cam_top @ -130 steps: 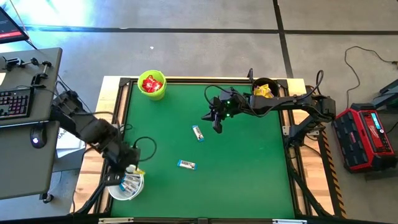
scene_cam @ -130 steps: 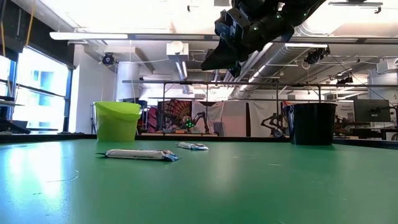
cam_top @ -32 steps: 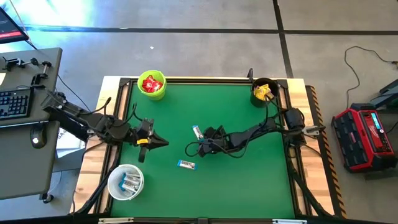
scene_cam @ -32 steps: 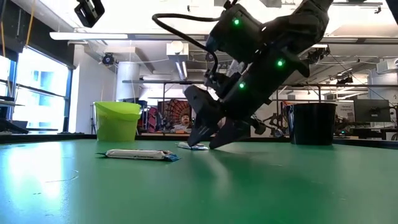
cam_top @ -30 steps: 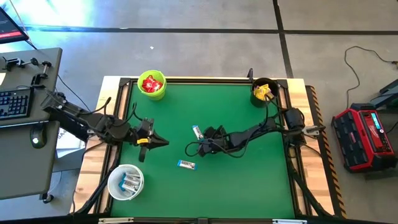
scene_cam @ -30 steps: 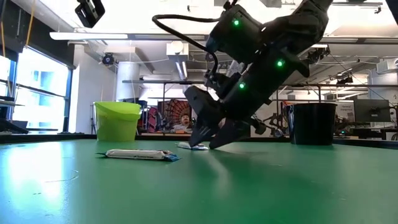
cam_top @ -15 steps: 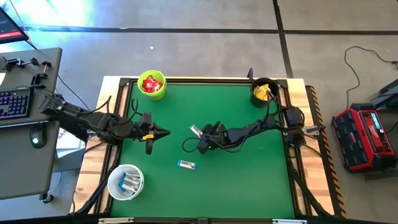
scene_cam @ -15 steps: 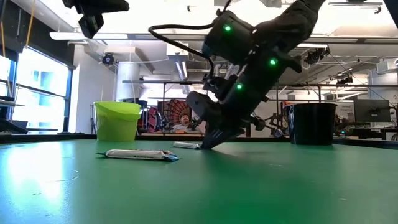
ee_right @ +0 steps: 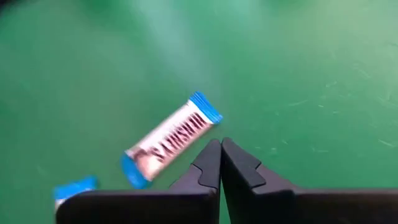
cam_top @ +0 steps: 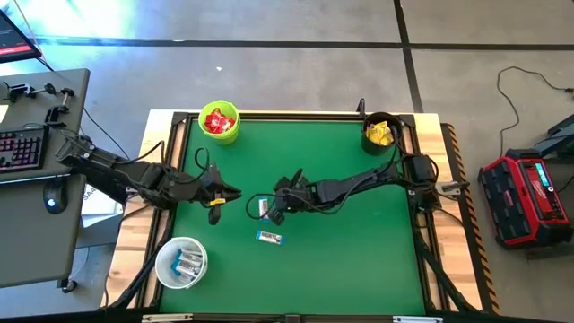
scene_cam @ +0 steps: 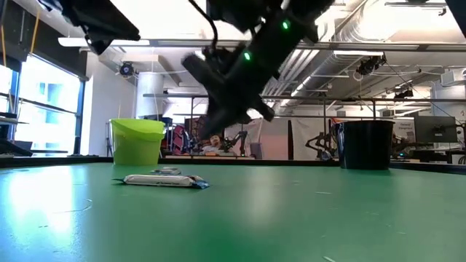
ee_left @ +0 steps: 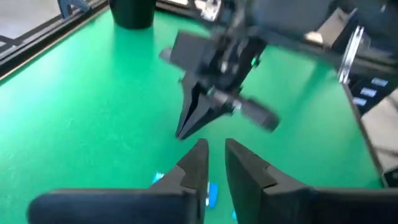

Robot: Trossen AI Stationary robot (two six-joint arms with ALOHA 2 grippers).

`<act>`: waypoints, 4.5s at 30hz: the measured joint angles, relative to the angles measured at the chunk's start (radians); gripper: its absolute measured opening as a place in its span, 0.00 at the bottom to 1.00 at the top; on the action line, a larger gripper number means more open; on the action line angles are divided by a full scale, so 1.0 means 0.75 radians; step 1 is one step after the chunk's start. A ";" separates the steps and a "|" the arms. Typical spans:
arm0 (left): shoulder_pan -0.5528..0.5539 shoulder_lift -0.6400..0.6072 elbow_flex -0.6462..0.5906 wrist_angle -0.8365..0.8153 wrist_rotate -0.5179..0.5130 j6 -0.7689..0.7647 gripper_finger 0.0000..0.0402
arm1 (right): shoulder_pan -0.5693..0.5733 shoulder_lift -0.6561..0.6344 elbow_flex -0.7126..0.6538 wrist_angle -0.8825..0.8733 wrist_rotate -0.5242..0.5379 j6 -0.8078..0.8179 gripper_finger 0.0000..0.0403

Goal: Sort candy by brand, put in halloween buckets
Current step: Put the white chocolate into the white bucket

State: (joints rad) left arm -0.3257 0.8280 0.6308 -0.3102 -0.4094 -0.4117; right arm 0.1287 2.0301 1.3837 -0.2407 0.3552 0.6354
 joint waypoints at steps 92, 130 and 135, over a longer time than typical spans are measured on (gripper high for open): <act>-0.004 -0.313 0.001 -0.518 -0.001 -0.249 0.01 | -0.198 0.567 1.055 -0.673 -0.555 -0.246 0.26; -0.004 -0.310 0.001 -0.517 0.160 -0.275 0.01 | -0.352 0.683 1.056 -0.646 -1.080 -0.848 0.45; -0.004 -0.310 0.001 -0.517 0.160 -0.275 0.01 | -0.327 0.682 1.056 -0.650 -0.986 -0.912 0.51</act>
State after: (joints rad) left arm -0.3290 0.5953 0.6312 -0.6983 -0.2897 -0.6182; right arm -0.1166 2.5419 2.1757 -0.7280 -0.3839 -0.0484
